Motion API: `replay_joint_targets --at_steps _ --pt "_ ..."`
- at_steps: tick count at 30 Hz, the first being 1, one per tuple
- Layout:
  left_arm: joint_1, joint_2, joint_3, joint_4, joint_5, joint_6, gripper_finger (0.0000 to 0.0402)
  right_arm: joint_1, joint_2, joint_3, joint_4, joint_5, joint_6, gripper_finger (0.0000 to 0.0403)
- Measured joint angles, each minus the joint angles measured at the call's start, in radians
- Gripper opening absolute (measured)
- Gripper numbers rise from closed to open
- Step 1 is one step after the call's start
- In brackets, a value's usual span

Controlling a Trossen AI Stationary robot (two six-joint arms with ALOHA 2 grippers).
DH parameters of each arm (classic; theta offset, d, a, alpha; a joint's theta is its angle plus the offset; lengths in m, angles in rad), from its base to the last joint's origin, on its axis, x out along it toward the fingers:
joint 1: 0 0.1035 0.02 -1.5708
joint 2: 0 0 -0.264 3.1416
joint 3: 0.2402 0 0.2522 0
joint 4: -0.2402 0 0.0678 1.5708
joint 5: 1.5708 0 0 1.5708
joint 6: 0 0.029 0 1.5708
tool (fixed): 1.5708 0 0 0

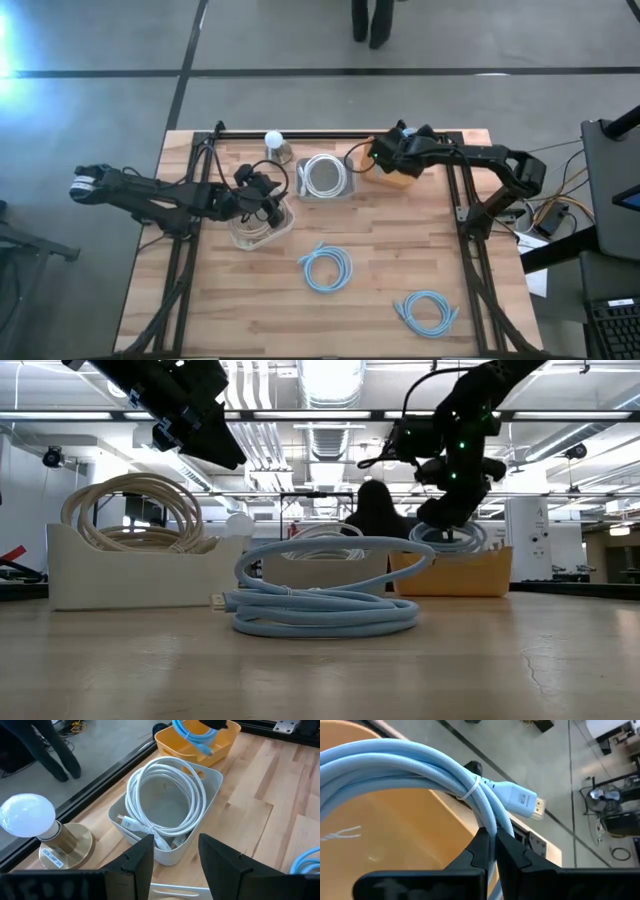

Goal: Sort HDMI cables
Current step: Put the top right blue HDMI cable into the yellow bin

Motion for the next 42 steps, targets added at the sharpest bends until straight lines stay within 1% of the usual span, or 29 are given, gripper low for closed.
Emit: replay_joint_targets --at_steps 7,16,18,22,26,29,32,37,42 --pt "0.000 0.000 0.000 0.000 -0.017 0.022 0.0161 0.000 -0.007 0.024 0.012 0.038 -0.016 0.0013" --pt "0.000 0.000 0.000 0.000 -0.018 0.023 0.0161 -0.002 -0.008 0.049 0.021 0.042 0.007 0.0013" --pt "0.000 0.000 0.000 0.000 -0.018 0.023 0.0161 -0.003 -0.008 0.035 0.019 0.033 0.028 0.0013" --pt "0.000 0.000 0.000 0.000 -0.018 0.023 0.0161 -0.004 0.002 0.000 0.025 -0.036 0.056 0.0013" --pt "0.000 0.000 0.000 0.000 -0.018 0.023 0.0161 -0.004 0.011 -0.045 0.069 -0.038 0.060 0.0014" --pt "0.000 0.000 0.000 0.000 -0.018 0.023 0.0161 -0.005 0.018 -0.086 0.133 -0.049 0.060 0.0025" --pt "0.000 0.000 0.000 0.000 -0.018 0.023 0.0161 -0.010 0.020 -0.115 0.178 -0.066 0.034 0.0045" --pt "0.000 0.000 0.000 0.000 -0.018 0.022 0.0161 -0.017 0.020 -0.112 0.174 -0.072 0.005 0.0080" --pt "0.000 0.000 0.000 0.000 -0.018 0.022 0.0161 -0.015 0.019 -0.075 0.163 -0.077 -0.009 0.0107"
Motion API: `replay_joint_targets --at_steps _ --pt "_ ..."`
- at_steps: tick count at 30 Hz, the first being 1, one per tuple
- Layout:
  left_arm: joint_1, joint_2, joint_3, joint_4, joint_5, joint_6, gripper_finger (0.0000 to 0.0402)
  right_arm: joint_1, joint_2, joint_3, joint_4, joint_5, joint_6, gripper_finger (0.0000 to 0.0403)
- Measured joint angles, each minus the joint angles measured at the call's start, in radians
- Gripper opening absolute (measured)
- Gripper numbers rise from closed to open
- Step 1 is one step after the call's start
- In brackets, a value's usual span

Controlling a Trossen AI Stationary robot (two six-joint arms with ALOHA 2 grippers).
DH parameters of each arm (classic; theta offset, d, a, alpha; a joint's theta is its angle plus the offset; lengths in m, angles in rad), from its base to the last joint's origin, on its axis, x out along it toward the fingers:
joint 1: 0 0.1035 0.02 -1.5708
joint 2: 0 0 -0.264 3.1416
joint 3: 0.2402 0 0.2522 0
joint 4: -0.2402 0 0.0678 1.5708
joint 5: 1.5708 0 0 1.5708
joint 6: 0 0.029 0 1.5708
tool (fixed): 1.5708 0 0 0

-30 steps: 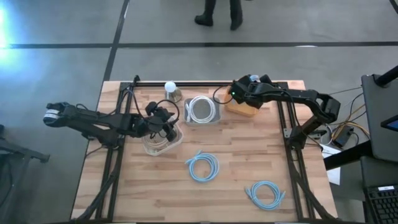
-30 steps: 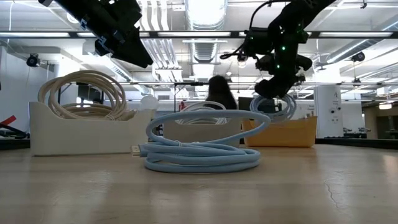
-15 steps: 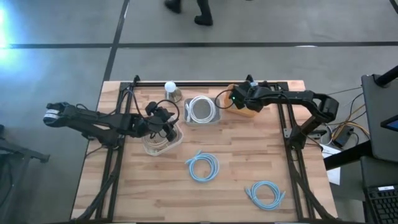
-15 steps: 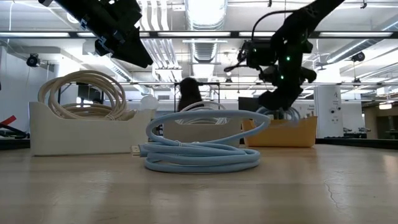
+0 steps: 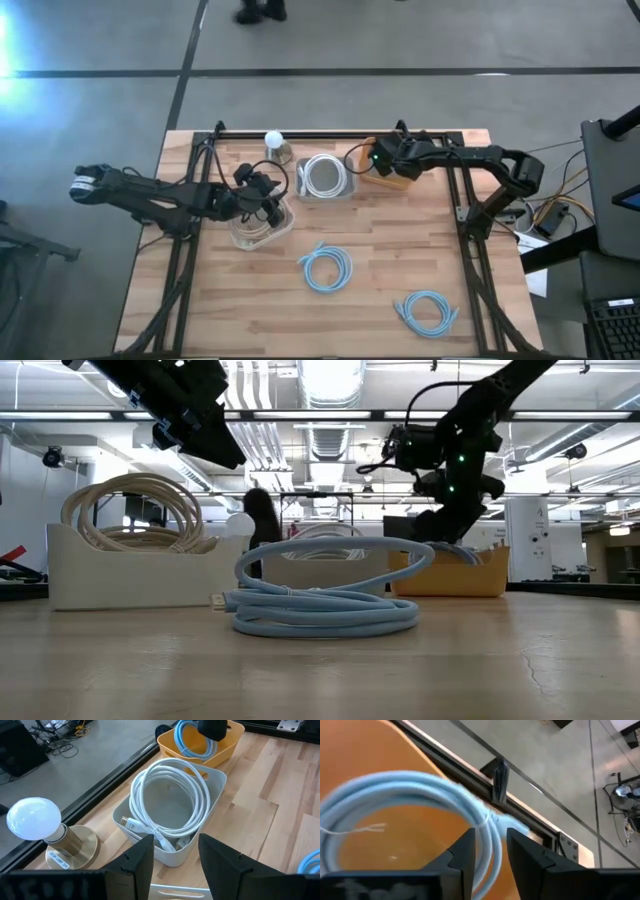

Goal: Sort HDMI cables
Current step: Put the top right blue HDMI cable into the yellow bin, then put the top blue HDMI cable into the yellow bin

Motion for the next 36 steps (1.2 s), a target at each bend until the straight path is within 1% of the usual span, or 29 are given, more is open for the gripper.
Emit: replay_joint_targets --at_steps 2,4,5,7,12,13,15,17,21,26,29,32,36 --pt "0.000 0.000 0.000 0.000 0.000 0.000 0.0161 0.006 -0.001 0.024 -0.008 -0.029 -0.018 0.0114" --pt "0.000 0.000 0.000 0.000 0.000 0.000 0.0161 0.014 -0.002 0.049 -0.011 -0.111 -0.045 0.0120" --pt "0.000 0.000 0.000 0.000 0.000 0.000 0.0161 0.020 -0.002 0.061 -0.014 -0.170 -0.049 0.0121" --pt "0.000 0.000 0.000 0.000 0.000 0.000 0.0161 0.033 -0.002 0.085 -0.014 -0.321 -0.047 0.0124" --pt "0.000 0.000 0.000 0.000 0.000 0.000 0.0161 0.088 -0.002 0.125 -0.015 -0.797 -0.035 0.0121" --pt "0.000 0.000 0.000 0.000 0.000 0.000 0.0161 0.110 -0.002 0.129 -0.014 -0.873 -0.034 0.0119" --pt "0.000 0.000 0.000 0.000 0.000 0.000 0.0161 0.165 -0.002 0.131 -0.012 -0.959 -0.027 0.0116" --pt "0.000 0.000 0.000 0.000 0.000 0.000 0.0161 0.229 -0.002 0.134 -0.014 -0.960 -0.014 0.0114" --pt "0.000 0.000 0.000 0.000 0.000 0.000 0.0161 0.360 -0.002 0.144 -0.010 -0.908 -0.010 0.0117" --pt "0.000 0.000 0.000 0.000 0.000 0.000 0.0161 0.501 -0.002 0.134 0.107 -0.882 -0.027 0.0128" --pt "0.000 0.000 0.000 0.007 0.000 -0.001 0.0161 0.562 0.007 0.131 0.184 -0.785 -0.064 0.0136" --pt "0.000 0.000 0.000 0.019 0.000 -0.001 0.0161 0.599 0.034 0.134 0.235 -0.681 -0.071 0.0142" --pt "0.000 0.000 0.000 0.031 0.000 -0.003 0.0161 0.614 0.110 0.158 0.266 -0.672 -0.071 0.0151"
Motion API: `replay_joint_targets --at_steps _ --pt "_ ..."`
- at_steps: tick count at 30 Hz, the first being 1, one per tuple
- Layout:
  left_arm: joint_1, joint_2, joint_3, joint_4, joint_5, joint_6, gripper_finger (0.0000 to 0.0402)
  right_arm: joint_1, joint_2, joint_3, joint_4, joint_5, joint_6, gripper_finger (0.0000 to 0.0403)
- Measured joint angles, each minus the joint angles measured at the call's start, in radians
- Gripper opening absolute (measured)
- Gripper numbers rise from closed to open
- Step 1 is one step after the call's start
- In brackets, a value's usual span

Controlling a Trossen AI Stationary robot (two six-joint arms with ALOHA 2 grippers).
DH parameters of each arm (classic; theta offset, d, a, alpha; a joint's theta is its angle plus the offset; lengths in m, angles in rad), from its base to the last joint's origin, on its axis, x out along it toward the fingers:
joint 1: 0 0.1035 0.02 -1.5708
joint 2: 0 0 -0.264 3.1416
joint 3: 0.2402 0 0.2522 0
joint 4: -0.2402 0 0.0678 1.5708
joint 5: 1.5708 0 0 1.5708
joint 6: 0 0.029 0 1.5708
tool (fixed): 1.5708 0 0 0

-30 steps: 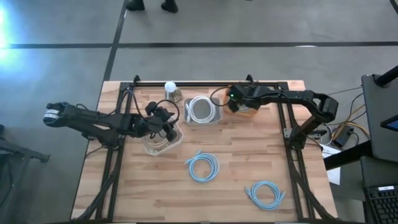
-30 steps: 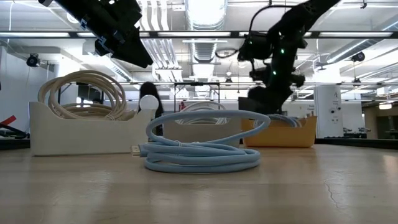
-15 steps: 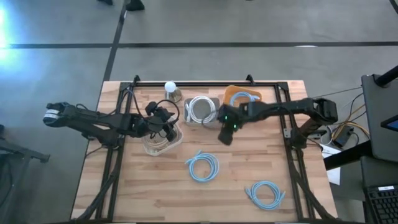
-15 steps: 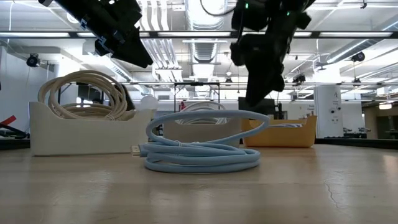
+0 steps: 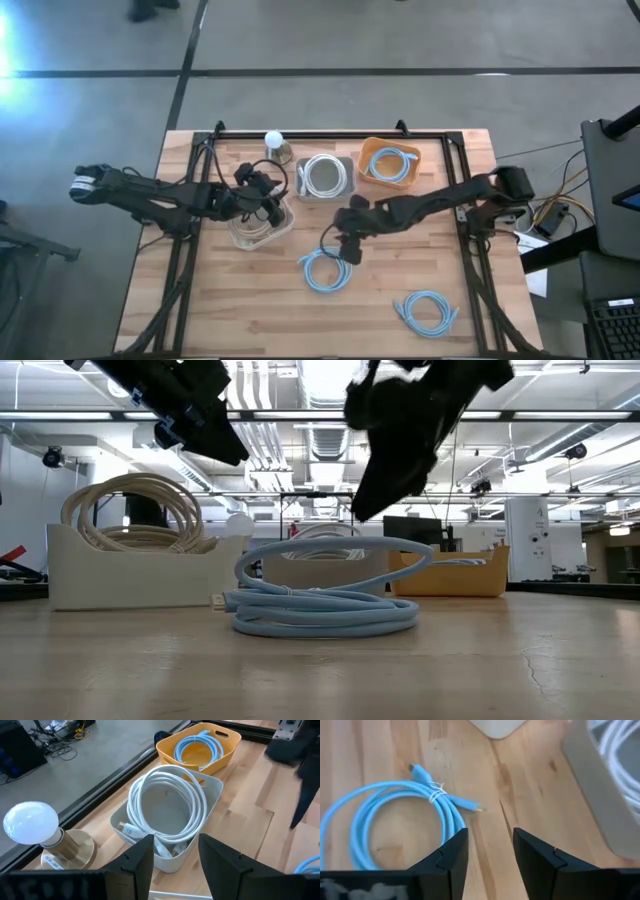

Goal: Sort HDMI cables
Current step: Put the top blue HDMI cable into the yellow bin

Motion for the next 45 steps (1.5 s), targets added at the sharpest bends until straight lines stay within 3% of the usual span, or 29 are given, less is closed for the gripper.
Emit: replay_joint_targets --at_steps 7,12,21,26,34,37,40,45 --pt "0.000 0.000 0.000 0.006 0.000 -0.002 0.0161 0.025 0.179 0.099 0.001 -0.008 -0.005 0.0160" --pt "0.000 0.000 0.000 0.005 0.000 -0.002 0.0161 0.025 0.295 0.200 -0.009 -0.106 -0.023 0.0157" --pt "0.000 0.000 0.000 -0.003 0.003 -0.002 0.0161 0.025 0.455 0.374 -0.217 -0.042 -0.051 0.0146" --pt "0.000 0.000 0.000 -0.004 0.003 -0.001 0.0161 0.030 0.477 0.397 -0.245 -0.045 -0.086 0.0123" --pt "0.000 0.000 0.000 -0.005 0.003 -0.001 0.0161 0.029 0.433 0.391 -0.304 -0.050 -0.093 0.0033" --pt "0.000 0.000 0.000 -0.005 0.003 -0.001 0.0161 0.029 0.390 0.388 -0.366 -0.043 -0.065 0.0031" --pt "0.000 0.000 0.000 -0.006 0.003 -0.001 0.0161 0.030 0.323 0.390 -0.482 0.060 -0.022 0.0031" --pt "0.000 0.000 0.000 -0.011 0.003 -0.001 0.0161 0.031 0.209 0.388 -0.709 0.348 0.084 0.0032"
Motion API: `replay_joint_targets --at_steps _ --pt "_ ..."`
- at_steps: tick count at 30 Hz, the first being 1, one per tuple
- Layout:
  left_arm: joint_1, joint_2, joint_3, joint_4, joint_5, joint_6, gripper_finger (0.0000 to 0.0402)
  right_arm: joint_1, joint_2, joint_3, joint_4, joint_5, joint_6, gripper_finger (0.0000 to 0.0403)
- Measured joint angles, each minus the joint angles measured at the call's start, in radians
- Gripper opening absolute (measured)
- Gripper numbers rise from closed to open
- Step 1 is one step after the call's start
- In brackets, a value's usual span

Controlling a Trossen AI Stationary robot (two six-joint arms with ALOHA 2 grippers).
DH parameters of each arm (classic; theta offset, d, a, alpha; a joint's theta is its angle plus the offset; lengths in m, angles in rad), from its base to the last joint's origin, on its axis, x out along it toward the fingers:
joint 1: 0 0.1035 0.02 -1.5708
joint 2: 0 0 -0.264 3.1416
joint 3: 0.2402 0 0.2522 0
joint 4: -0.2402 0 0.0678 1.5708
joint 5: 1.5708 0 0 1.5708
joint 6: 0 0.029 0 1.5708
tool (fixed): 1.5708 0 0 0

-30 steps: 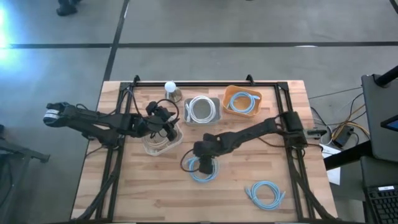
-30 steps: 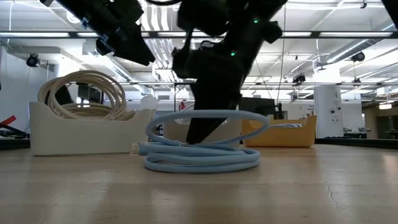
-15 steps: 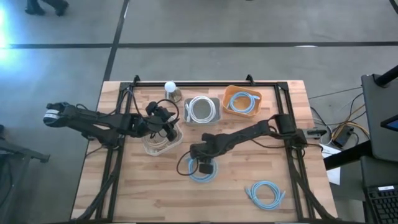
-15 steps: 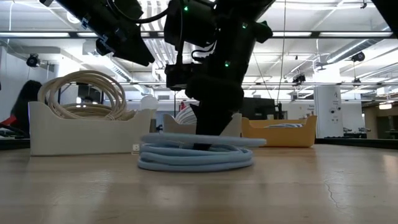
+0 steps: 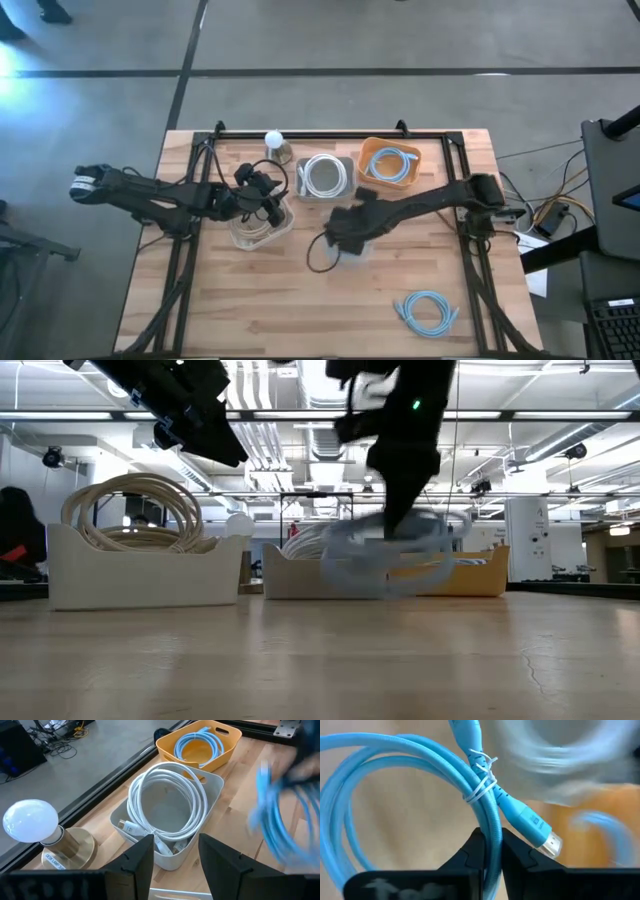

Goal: Sort HDMI cables
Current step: Put the top blue HDMI cable into the yellow bin

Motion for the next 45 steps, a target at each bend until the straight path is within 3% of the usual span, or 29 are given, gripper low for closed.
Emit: replay_joint_targets --at_steps 3,6,14,22,30,34,45 --pt "0.000 0.000 0.000 0.000 0.000 0.000 0.0161 -0.003 -0.078 -0.007 -0.112 0.177 0.074 0.0036" --pt "0.000 0.000 0.000 0.000 0.000 0.001 0.0161 -0.015 -0.151 -0.029 -0.183 0.288 0.129 0.0036" --pt "0.000 0.000 -0.001 0.002 0.000 0.004 0.0161 -0.123 -0.367 -0.181 -0.199 0.411 0.250 0.0036" --pt "0.000 0.000 -0.011 0.007 0.000 0.004 0.0161 -0.319 -0.501 -0.400 -0.082 0.462 0.310 0.0038" --pt "0.000 0.000 -0.013 0.010 -0.002 0.003 0.0161 -0.458 -0.516 -0.578 0.265 0.496 0.244 0.0038" --pt "0.000 0.000 -0.013 0.012 -0.002 0.003 0.0161 -0.483 -0.485 -0.636 0.407 0.482 0.154 0.0042" --pt "0.000 0.000 -0.013 0.010 -0.003 0.003 0.0161 -0.488 -0.470 -0.652 0.423 0.425 0.132 0.0098"
